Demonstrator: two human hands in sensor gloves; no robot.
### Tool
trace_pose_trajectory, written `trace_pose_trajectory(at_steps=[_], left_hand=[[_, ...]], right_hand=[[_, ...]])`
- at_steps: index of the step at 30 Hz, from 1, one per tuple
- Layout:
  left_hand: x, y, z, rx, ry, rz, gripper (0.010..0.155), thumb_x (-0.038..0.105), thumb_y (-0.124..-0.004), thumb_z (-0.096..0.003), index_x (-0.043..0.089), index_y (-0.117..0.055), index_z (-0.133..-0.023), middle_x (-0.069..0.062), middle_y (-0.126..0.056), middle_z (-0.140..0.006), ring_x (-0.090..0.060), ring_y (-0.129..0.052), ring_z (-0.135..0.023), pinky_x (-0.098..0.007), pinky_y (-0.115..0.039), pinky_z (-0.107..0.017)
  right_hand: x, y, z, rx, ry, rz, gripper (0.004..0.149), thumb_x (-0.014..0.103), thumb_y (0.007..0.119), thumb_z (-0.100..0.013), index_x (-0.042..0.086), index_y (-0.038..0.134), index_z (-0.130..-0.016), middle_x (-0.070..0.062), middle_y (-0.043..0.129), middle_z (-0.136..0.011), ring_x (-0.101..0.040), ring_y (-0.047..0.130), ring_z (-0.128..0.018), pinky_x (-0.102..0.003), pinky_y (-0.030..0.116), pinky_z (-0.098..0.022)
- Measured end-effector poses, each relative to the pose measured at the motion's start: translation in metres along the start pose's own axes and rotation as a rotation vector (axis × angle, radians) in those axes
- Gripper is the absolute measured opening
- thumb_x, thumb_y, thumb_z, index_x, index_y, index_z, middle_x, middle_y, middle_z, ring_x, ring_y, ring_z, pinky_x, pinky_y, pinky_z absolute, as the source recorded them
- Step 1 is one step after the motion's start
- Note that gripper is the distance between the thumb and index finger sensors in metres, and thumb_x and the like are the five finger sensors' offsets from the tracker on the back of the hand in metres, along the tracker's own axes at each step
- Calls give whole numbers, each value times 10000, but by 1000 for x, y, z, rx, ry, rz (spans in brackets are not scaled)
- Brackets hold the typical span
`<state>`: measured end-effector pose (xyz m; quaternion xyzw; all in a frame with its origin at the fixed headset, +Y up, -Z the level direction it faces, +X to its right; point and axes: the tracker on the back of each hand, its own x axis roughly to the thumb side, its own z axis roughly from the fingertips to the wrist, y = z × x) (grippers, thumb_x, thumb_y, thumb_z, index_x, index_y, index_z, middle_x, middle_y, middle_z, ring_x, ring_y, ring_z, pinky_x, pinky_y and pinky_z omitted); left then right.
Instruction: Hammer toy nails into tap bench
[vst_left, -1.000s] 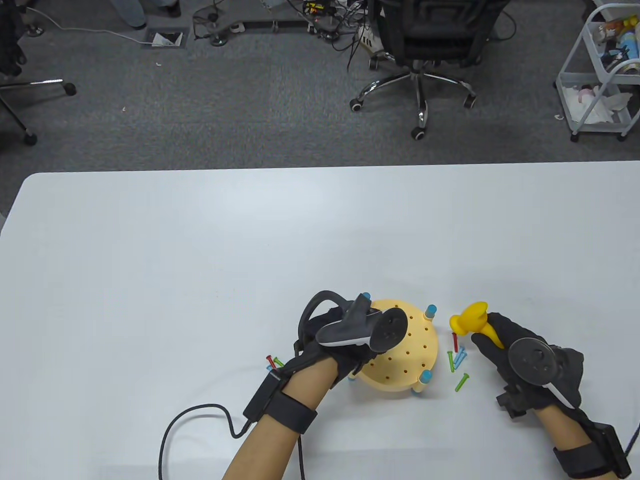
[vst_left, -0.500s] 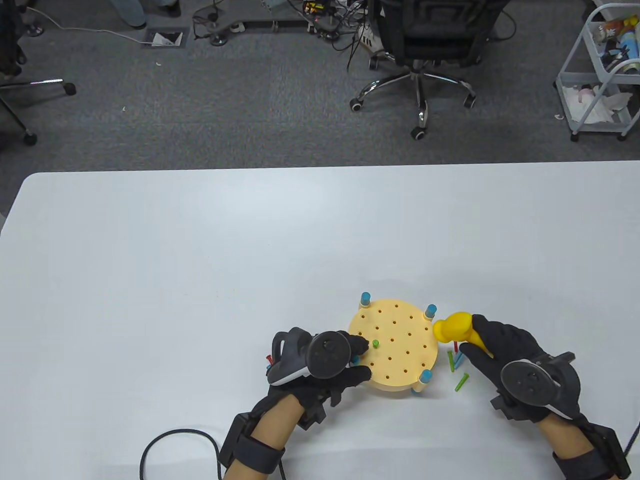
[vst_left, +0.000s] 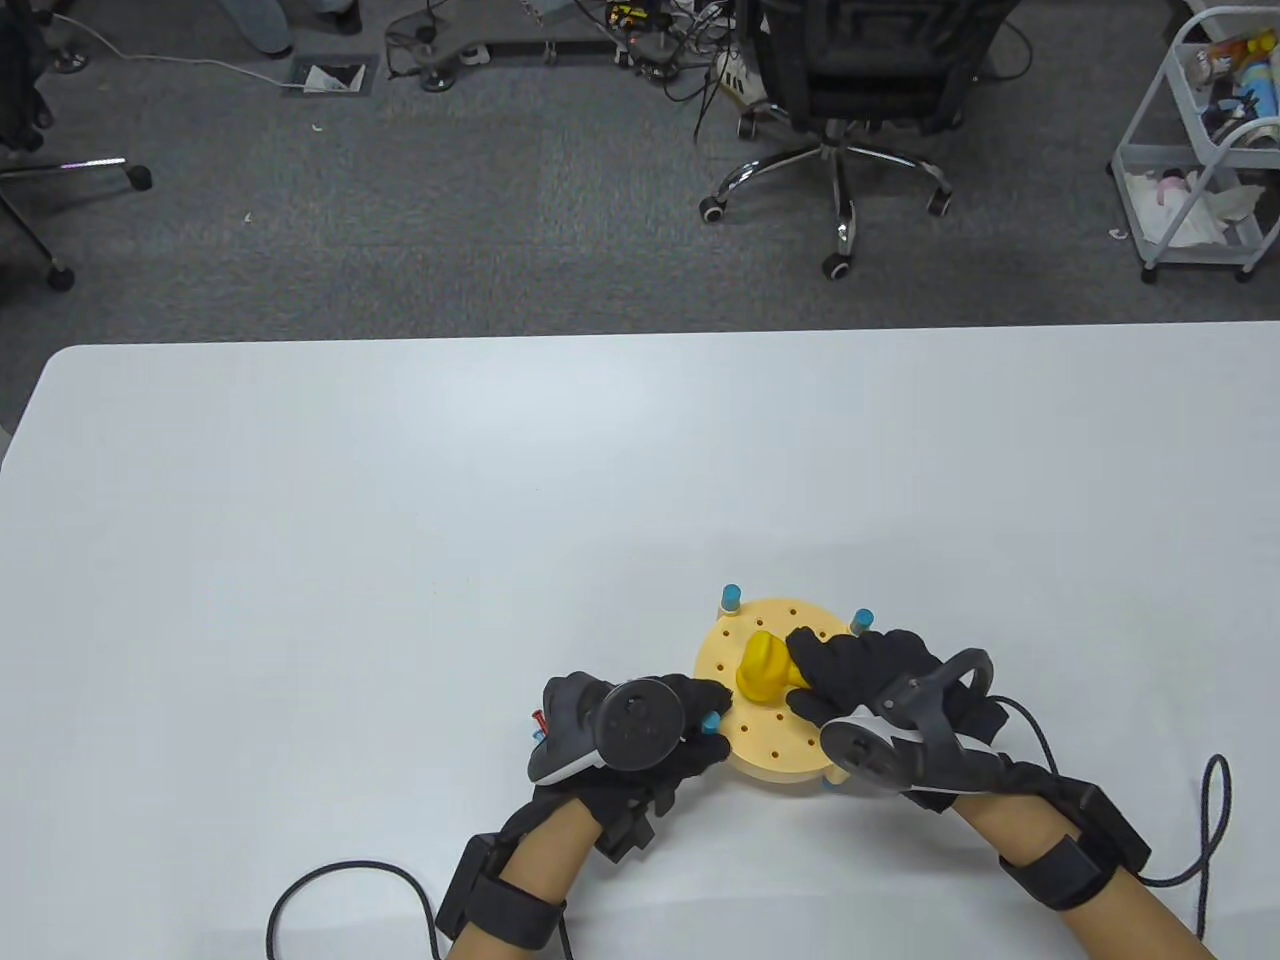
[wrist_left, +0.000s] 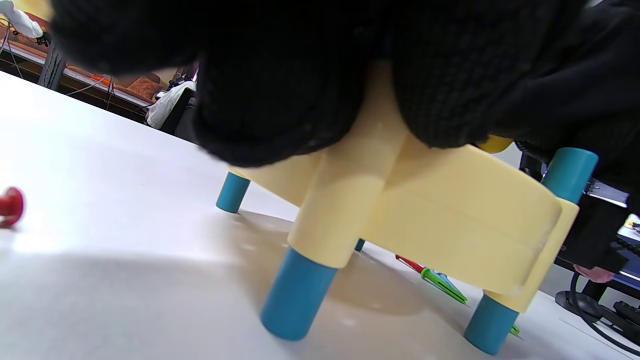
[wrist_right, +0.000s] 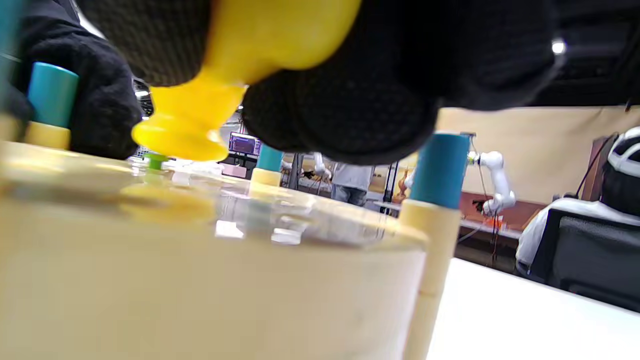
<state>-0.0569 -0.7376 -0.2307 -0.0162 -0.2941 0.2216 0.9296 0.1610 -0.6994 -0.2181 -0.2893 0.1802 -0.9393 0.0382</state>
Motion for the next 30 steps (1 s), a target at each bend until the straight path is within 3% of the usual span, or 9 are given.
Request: trace_pose_trajectory(at_steps=[4,6,8,11,13,18,21,25,30], left_hand=[[-1,0,-1,-5,2,13,546,405,-923,-306,236,-810,-812,-132,-981,-581,-181,-1003,-340,-353,-846,-238],[-1,-1,-1,-5,2,10,544,401,-924,-306,234,-812,-811,-135,-982,-580,-185,-1004,-340,-354,-846,-240],[0,-1,0,0,4,8,542,401,-923,-306,234,-812,-810,-136,-982,-582,-186,-1005,-341,-355,-847,-239],[-2,-1,0,1,4,21,543,400,-924,-306,235,-811,-811,-137,-980,-583,-188,-1004,-343,-356,-845,-241],[-1,-2,0,4,4,19,544,402,-923,-307,237,-808,-812,-136,-979,-585,-187,-1003,-347,-356,-845,-242],[-3,2,0,-34,-7,5,562,418,-900,-319,237,-788,-839,-131,-973,-632,-189,-1003,-376,-353,-841,-263],[-14,30,7,-19,22,45,635,418,-881,-338,202,-721,-913,-142,-922,-729,-196,-978,-452,-362,-825,-316],[-45,57,26,15,255,-42,518,370,-873,-372,217,-795,-861,-153,-945,-694,-219,-980,-431,-382,-817,-307],[-80,45,31,-261,646,-465,541,413,-851,-362,216,-785,-861,-138,-950,-681,-204,-987,-424,-382,-832,-317]], right_hand=[[-1,-12,3,-194,61,-60,627,521,712,-393,166,745,-908,-1,985,-583,-191,1008,-320,-391,857,-354],[7,3,1,126,24,74,645,531,677,-409,160,684,-936,34,963,-613,-163,1011,-351,-369,864,-371],[9,-6,-3,17,-64,48,632,506,734,-382,152,769,-905,-14,999,-564,-217,1010,-311,-410,854,-348],[7,-13,1,-136,11,55,632,529,693,-391,167,744,-907,24,985,-571,-175,1012,-315,-377,865,-350],[11,3,-3,122,-17,91,640,511,681,-413,126,719,-923,5,974,-587,-186,1011,-324,-391,862,-346],[-10,-12,9,-135,118,-40,636,538,652,-406,165,713,-918,31,967,-599,-160,1015,-349,-371,866,-373],[-37,-20,28,-197,229,-184,637,538,648,-410,163,707,-921,21,963,-610,-168,1013,-363,-377,860,-382],[-71,-17,56,-212,336,-232,636,541,645,-414,165,708,-923,18,964,-611,-169,1014,-363,-377,860,-382],[-99,-2,78,-165,441,-234,637,541,645,-417,160,712,-922,15,966,-609,-171,1014,-362,-379,859,-380]])
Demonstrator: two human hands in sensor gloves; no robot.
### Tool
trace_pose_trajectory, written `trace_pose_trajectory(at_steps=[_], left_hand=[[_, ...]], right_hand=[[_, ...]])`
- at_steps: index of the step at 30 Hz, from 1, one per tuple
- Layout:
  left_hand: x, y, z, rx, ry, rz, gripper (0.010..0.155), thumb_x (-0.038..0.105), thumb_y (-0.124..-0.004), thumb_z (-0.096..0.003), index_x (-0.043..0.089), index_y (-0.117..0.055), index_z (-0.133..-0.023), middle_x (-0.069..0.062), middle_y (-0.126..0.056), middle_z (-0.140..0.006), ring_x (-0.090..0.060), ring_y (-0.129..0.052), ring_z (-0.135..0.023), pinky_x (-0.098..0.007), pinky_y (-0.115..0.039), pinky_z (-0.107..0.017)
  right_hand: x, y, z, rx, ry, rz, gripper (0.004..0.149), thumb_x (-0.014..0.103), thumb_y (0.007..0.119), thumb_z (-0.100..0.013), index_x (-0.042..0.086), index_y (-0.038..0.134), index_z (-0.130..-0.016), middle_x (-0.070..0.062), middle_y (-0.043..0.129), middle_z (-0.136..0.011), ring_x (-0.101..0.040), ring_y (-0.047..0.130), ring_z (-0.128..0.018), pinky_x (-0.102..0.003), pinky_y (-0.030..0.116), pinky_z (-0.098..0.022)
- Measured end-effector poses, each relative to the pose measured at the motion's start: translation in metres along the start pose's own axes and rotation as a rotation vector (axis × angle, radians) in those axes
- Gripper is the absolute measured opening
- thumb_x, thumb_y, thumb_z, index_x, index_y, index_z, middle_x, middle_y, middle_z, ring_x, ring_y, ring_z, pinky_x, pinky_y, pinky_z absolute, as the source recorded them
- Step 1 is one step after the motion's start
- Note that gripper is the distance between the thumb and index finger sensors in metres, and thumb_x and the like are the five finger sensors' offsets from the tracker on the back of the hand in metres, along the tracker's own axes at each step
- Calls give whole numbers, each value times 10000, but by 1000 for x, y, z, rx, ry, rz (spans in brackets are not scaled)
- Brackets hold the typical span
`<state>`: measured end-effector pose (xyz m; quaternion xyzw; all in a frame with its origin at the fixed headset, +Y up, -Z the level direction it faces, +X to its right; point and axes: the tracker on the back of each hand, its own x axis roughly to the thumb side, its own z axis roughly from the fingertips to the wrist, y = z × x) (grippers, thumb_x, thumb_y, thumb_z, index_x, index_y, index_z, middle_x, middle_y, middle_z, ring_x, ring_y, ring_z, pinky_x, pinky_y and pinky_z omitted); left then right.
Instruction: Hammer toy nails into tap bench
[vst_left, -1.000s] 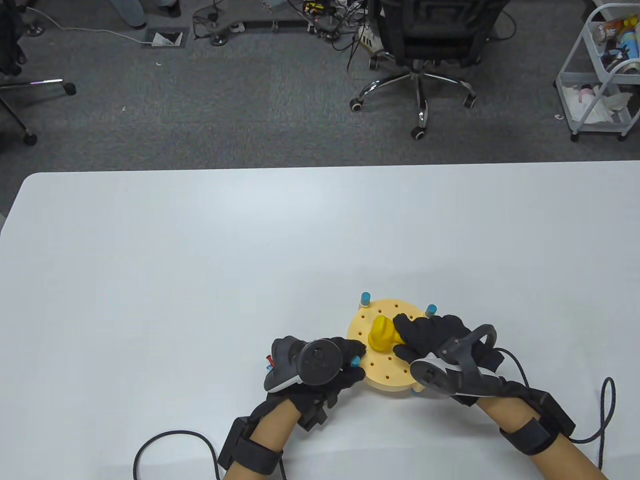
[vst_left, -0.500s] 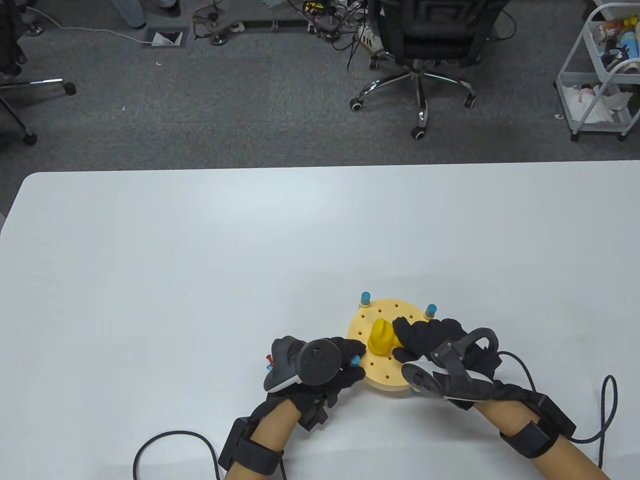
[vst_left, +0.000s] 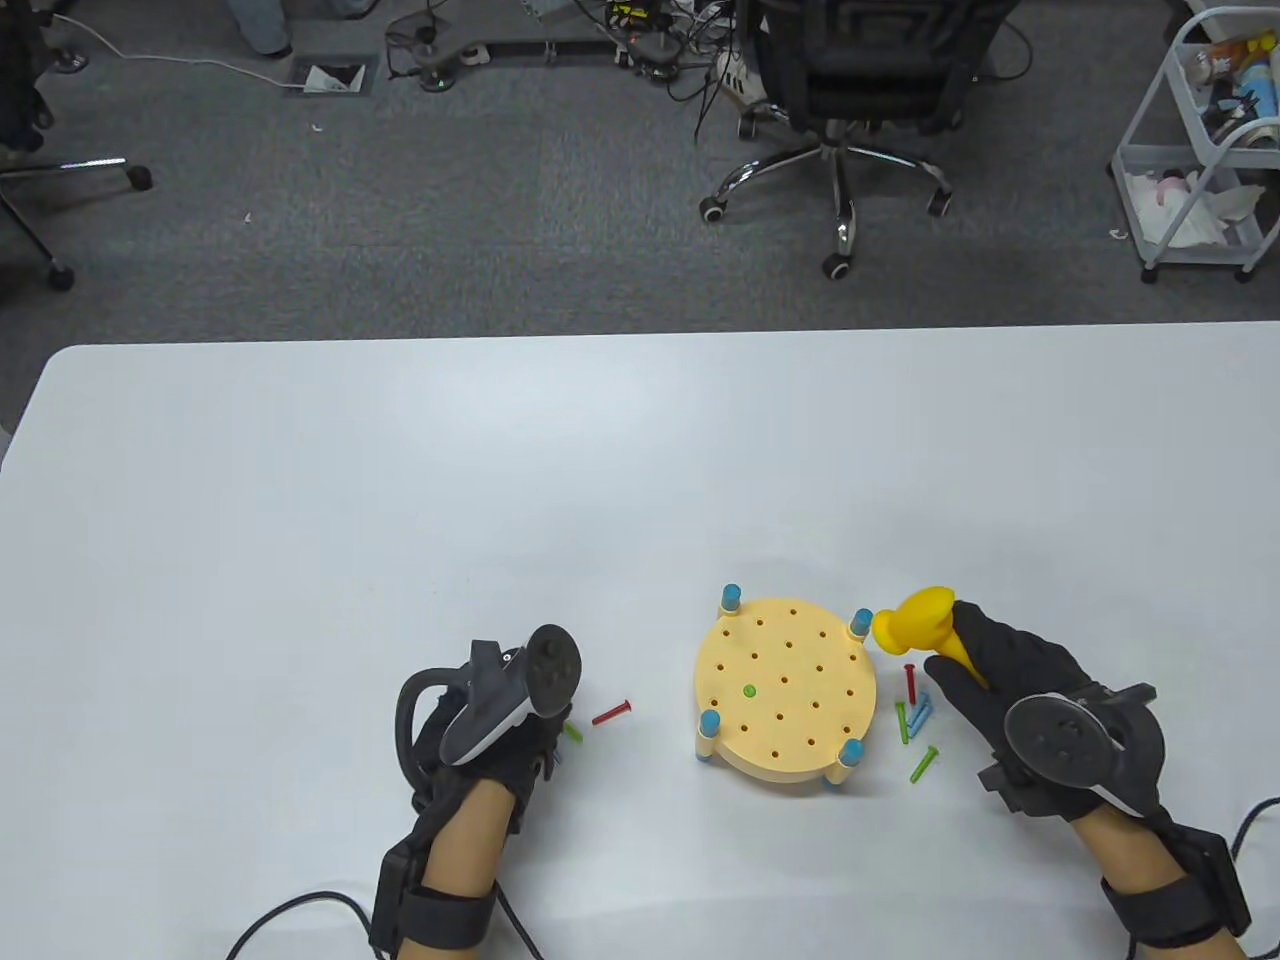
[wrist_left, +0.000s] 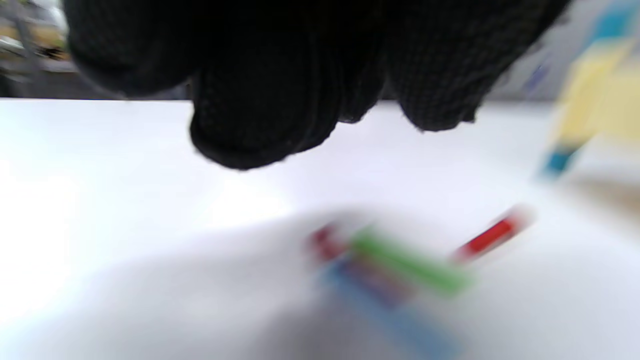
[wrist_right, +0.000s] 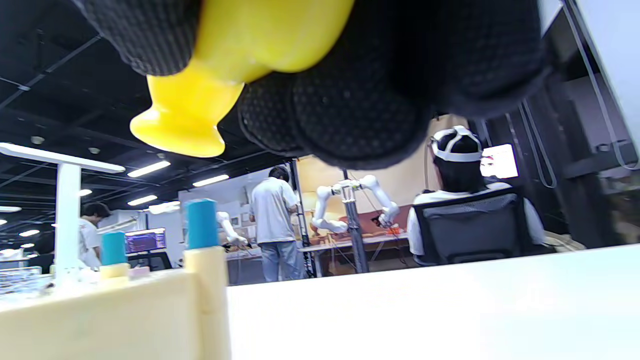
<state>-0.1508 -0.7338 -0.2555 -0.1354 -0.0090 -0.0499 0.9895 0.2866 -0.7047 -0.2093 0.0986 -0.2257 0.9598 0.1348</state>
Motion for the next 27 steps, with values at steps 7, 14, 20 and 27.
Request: trace_pose_trajectory(at_steps=[7,14,20,27], left_hand=[[3,-13,-11,10,120,90,506,403,-846,-357,174,-835,-808,-138,-1004,-574,-198,-1012,-304,-383,-847,-235],[6,-22,-18,-15,157,60,488,378,-858,-357,176,-839,-800,-122,-1016,-561,-187,-1017,-278,-375,-853,-208],[7,-23,-20,-7,171,68,473,370,-859,-358,174,-850,-789,-113,-1027,-542,-183,-1022,-254,-371,-855,-190],[4,-23,-20,-1,197,83,472,371,-869,-352,172,-860,-780,-100,-1038,-521,-164,-1038,-232,-355,-868,-165]], right_hand=[[2,7,0,19,-5,45,637,544,642,-416,163,711,-922,14,966,-611,-172,1015,-366,-379,859,-385],[5,9,1,26,-21,59,639,546,641,-415,163,712,-922,14,967,-610,-173,1015,-366,-381,859,-384],[5,9,1,35,-18,60,638,547,639,-415,165,715,-920,14,968,-607,-172,1015,-364,-381,859,-383],[5,10,1,39,-20,61,637,551,636,-414,168,718,-917,15,969,-604,-173,1015,-361,-380,860,-382]])
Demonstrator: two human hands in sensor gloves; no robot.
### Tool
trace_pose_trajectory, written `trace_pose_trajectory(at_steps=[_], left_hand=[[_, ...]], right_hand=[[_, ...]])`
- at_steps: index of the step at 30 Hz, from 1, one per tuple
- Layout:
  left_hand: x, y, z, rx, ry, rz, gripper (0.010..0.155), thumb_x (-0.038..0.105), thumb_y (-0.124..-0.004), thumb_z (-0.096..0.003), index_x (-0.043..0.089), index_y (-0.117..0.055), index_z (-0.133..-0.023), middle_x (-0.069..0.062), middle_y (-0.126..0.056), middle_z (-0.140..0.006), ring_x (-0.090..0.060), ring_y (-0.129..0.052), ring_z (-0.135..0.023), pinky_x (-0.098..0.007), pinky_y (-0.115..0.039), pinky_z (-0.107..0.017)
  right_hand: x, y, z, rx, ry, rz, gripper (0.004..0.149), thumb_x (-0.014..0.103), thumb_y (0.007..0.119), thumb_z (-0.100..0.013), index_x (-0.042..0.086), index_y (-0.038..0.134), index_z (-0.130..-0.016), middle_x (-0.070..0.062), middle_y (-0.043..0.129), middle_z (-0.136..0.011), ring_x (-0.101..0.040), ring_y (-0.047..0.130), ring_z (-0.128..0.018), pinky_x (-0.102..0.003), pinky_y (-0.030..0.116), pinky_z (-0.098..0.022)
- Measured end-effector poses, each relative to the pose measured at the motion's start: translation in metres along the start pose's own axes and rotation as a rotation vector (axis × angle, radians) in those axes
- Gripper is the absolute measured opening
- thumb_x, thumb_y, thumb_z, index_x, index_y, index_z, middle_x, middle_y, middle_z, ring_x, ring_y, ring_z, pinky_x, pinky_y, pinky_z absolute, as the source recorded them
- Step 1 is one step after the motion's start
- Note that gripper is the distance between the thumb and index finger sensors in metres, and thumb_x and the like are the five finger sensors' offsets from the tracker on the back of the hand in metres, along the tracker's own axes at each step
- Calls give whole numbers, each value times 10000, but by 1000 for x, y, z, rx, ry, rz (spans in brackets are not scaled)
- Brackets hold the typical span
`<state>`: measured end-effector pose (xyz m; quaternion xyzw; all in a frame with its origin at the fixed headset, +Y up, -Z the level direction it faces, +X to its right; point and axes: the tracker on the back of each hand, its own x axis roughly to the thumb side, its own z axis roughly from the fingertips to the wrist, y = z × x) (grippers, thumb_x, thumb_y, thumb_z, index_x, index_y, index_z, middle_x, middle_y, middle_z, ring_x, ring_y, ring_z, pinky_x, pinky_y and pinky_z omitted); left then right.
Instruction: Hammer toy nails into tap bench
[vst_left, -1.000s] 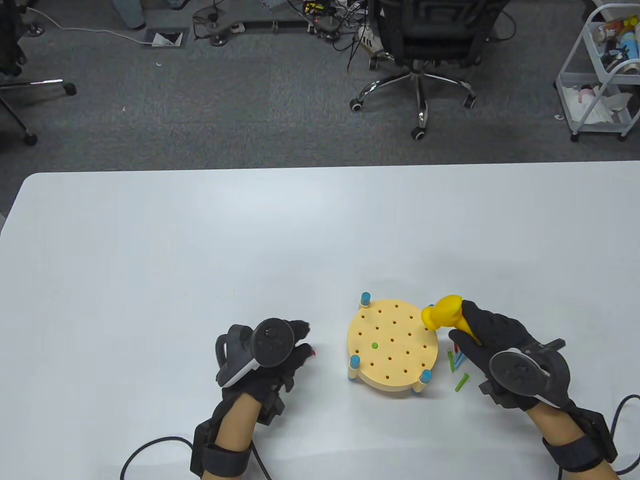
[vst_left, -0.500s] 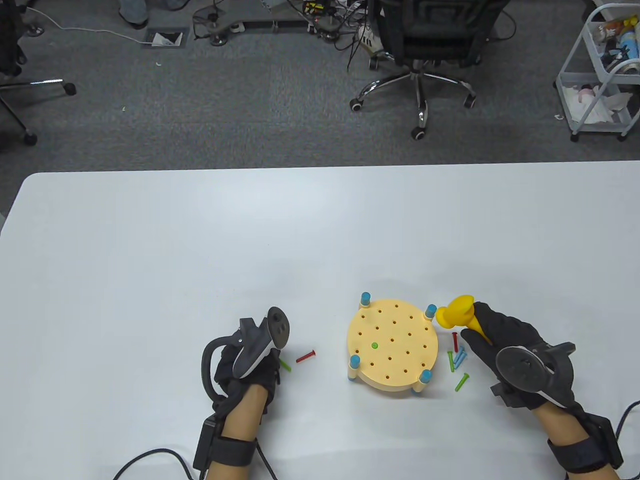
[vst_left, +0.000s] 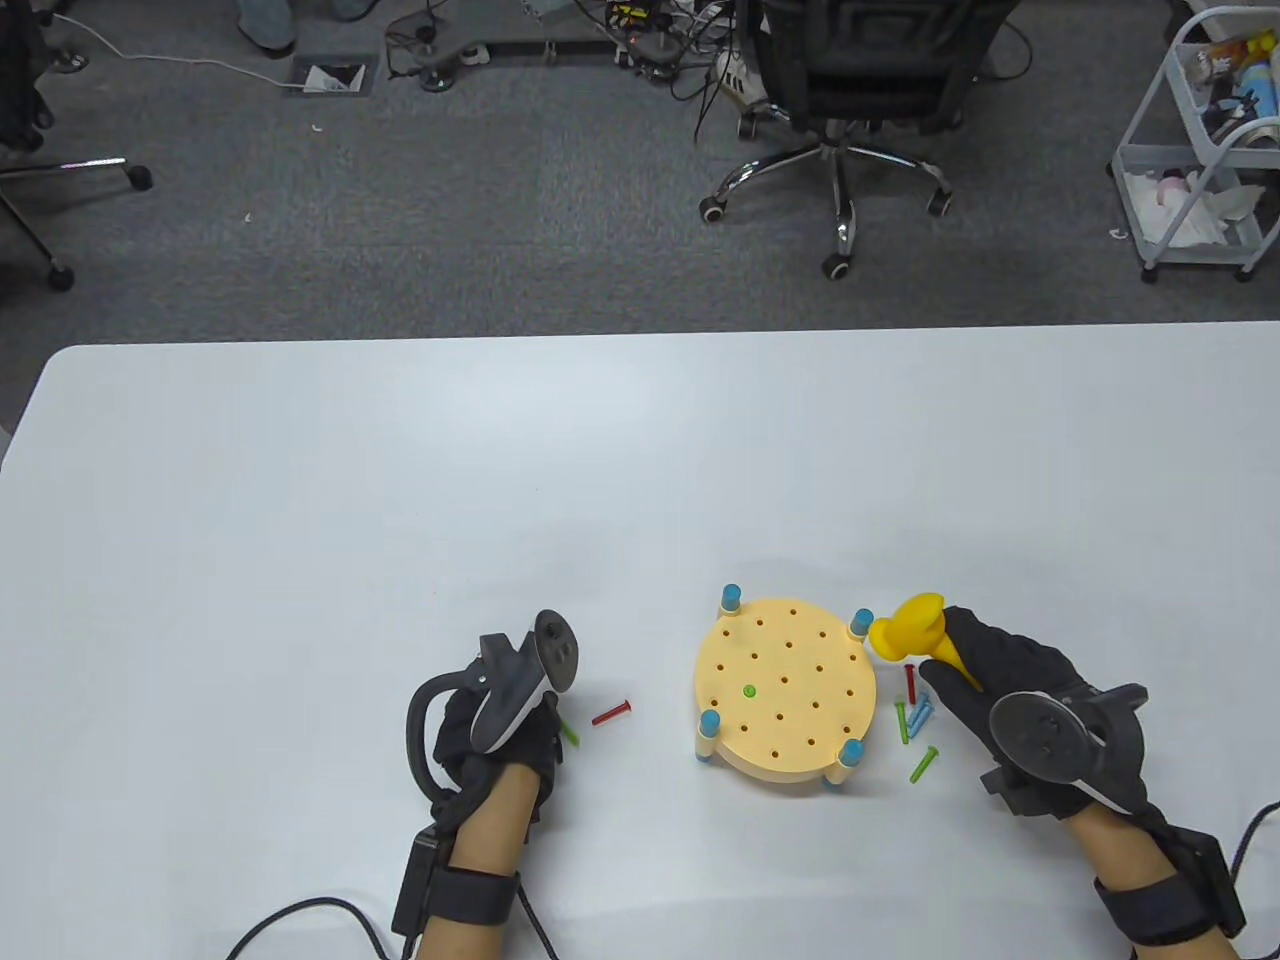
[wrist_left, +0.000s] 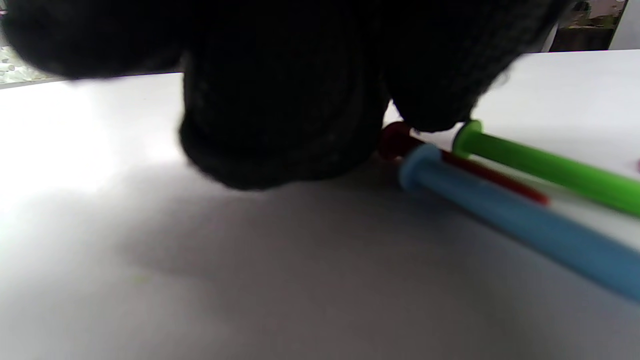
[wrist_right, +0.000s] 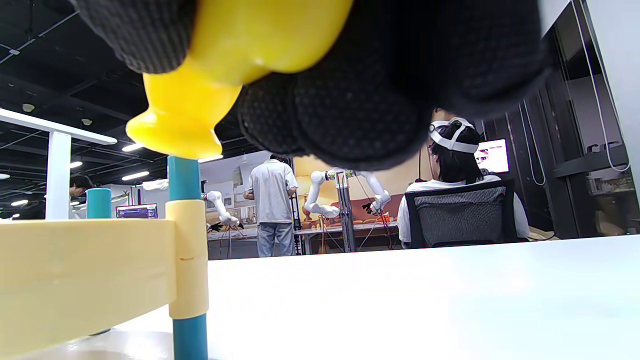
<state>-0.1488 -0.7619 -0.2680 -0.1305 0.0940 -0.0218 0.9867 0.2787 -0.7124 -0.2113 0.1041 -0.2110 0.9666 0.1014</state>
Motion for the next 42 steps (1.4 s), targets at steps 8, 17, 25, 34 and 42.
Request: trace_pose_trajectory(at_steps=[8,17,25,34,42], left_hand=[[-2,1,1,-27,41,31,519,405,-875,-341,148,-852,-791,-108,-1042,-531,-161,-1052,-244,-351,-878,-162],[3,0,0,4,111,-17,495,384,-899,-334,146,-868,-767,-91,-1051,-472,-124,-1069,-207,-318,-893,-116],[3,-1,-3,-19,240,54,527,363,-938,-315,123,-863,-778,-113,-1043,-466,-115,-1083,-209,-277,-915,-96],[-9,-7,-8,-71,258,243,540,310,-889,-330,61,-807,-802,-180,-989,-475,-137,-1026,-224,-313,-910,-155],[-25,0,-3,-83,179,484,512,260,-705,-385,57,-772,-850,-218,-902,-576,-148,-934,-327,-375,-856,-261]], right_hand=[[0,0,0,3,-3,-1,639,554,634,-413,169,721,-915,15,971,-599,-173,1016,-359,-380,860,-380],[0,1,0,0,-6,-5,638,557,631,-414,170,723,-913,16,972,-597,-172,1016,-356,-380,861,-379],[1,2,1,1,-9,0,639,559,631,-412,170,728,-910,16,974,-592,-172,1017,-352,-379,862,-376],[2,3,2,10,-10,1,637,559,630,-412,172,730,-908,16,975,-591,-171,1018,-351,-379,863,-375],[1,4,2,11,-15,-12,636,559,630,-413,173,730,-908,16,975,-592,-171,1017,-356,-379,862,-380]])
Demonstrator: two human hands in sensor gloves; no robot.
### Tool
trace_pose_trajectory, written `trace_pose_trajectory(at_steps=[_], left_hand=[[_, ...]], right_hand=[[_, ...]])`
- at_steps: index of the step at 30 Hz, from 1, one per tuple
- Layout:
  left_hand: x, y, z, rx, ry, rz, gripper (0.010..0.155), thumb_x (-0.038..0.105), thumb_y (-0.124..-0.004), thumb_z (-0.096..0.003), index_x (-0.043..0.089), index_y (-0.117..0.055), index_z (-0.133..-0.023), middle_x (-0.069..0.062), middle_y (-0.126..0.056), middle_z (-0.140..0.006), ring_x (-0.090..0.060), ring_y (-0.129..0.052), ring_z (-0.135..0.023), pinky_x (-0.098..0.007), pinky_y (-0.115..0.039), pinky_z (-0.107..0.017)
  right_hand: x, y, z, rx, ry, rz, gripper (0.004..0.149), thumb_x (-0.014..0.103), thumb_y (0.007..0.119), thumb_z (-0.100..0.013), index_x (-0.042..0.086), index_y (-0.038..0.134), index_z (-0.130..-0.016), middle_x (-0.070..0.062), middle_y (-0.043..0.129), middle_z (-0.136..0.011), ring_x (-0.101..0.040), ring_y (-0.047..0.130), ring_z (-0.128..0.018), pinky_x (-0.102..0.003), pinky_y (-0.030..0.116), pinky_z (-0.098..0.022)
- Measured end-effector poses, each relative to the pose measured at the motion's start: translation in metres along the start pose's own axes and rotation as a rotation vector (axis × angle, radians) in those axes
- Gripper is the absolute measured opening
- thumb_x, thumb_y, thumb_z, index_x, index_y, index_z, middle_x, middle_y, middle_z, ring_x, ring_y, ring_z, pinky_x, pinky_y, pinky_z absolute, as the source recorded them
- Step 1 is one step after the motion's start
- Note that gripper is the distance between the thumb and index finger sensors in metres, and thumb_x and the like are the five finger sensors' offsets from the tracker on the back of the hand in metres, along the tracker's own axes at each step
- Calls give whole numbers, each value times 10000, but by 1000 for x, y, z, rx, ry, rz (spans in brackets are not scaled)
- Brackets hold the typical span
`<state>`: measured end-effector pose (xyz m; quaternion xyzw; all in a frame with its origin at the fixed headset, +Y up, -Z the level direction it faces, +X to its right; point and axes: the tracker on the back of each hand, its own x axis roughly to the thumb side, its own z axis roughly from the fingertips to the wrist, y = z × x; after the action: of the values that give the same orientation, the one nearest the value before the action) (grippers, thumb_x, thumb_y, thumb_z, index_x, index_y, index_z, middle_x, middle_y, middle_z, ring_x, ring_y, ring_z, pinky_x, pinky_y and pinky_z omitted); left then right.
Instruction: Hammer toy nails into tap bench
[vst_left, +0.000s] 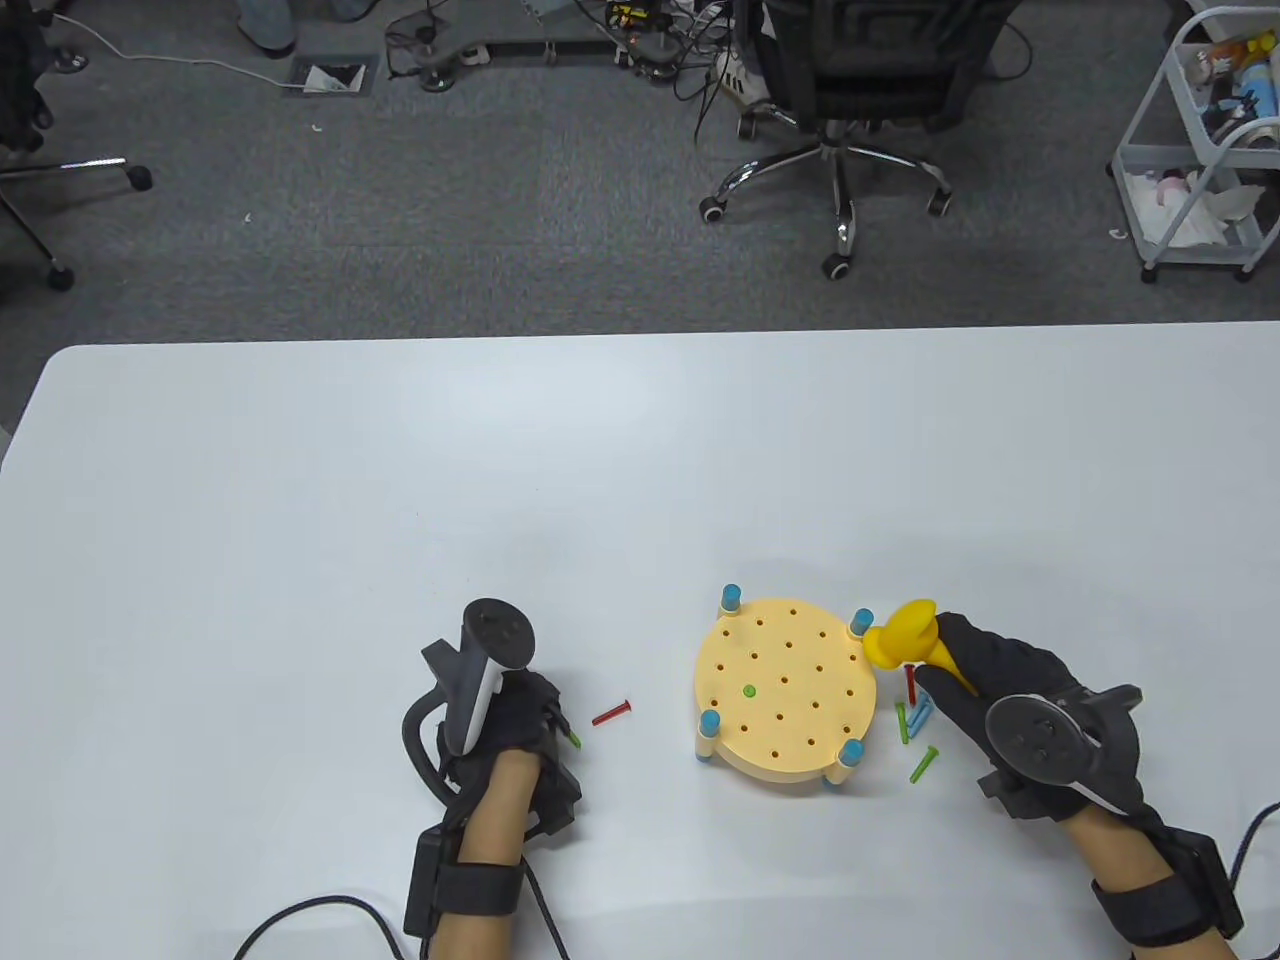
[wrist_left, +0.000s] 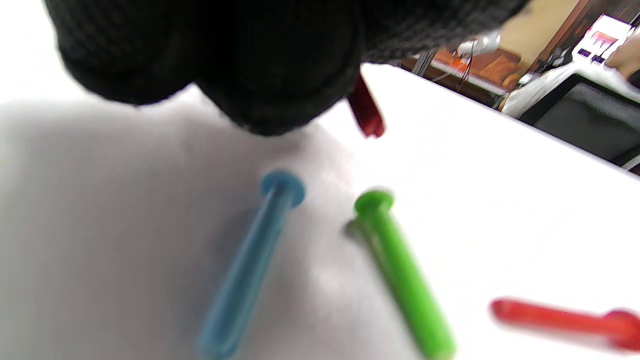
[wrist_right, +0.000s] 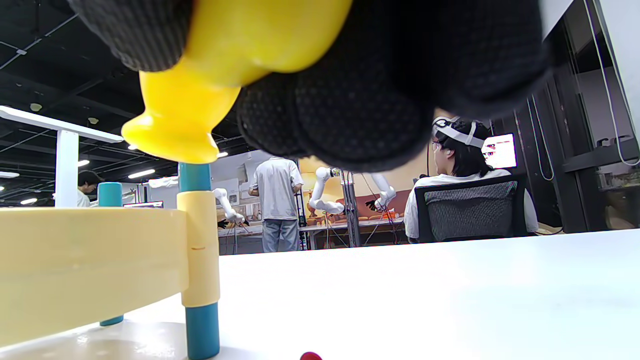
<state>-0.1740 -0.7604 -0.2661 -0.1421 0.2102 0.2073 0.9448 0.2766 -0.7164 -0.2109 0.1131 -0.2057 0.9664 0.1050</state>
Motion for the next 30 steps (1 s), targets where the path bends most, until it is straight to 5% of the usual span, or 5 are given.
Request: trace_pose_trajectory(at_steps=[5,13,19,24,30], left_hand=[[-3,10,8,24,-38,84,454,269,-677,-393,101,-834,-784,-205,-911,-561,-139,-932,-318,-378,-860,-265],[-15,2,0,-113,-29,249,433,263,-633,-413,110,-777,-791,-200,-886,-589,-143,-925,-345,-392,-852,-289],[-13,0,0,-115,-43,220,434,262,-600,-420,108,-733,-803,-188,-869,-603,-140,-919,-358,-395,-848,-301],[-8,3,5,-61,-77,242,431,267,-596,-414,117,-731,-795,-176,-872,-594,-137,-921,-348,-392,-849,-298],[3,21,26,132,-180,235,425,303,-588,-405,139,-749,-762,-144,-908,-549,-122,-941,-298,-378,-862,-252]], right_hand=[[0,0,0,-2,-1,-2,637,559,630,-412,173,729,-908,15,974,-593,-172,1017,-356,-380,863,-379],[0,1,1,-3,-5,0,636,559,628,-413,174,729,-908,15,973,-595,-172,1018,-358,-379,862,-382],[0,3,1,8,-8,-1,635,559,629,-413,174,729,-908,15,973,-596,-172,1018,-358,-380,862,-383],[1,3,1,9,-10,0,636,559,628,-413,175,729,-909,15,972,-597,-172,1018,-360,-380,862,-383],[1,4,1,11,-12,1,635,559,628,-413,176,727,-910,15,972,-598,-172,1018,-362,-379,863,-384]])
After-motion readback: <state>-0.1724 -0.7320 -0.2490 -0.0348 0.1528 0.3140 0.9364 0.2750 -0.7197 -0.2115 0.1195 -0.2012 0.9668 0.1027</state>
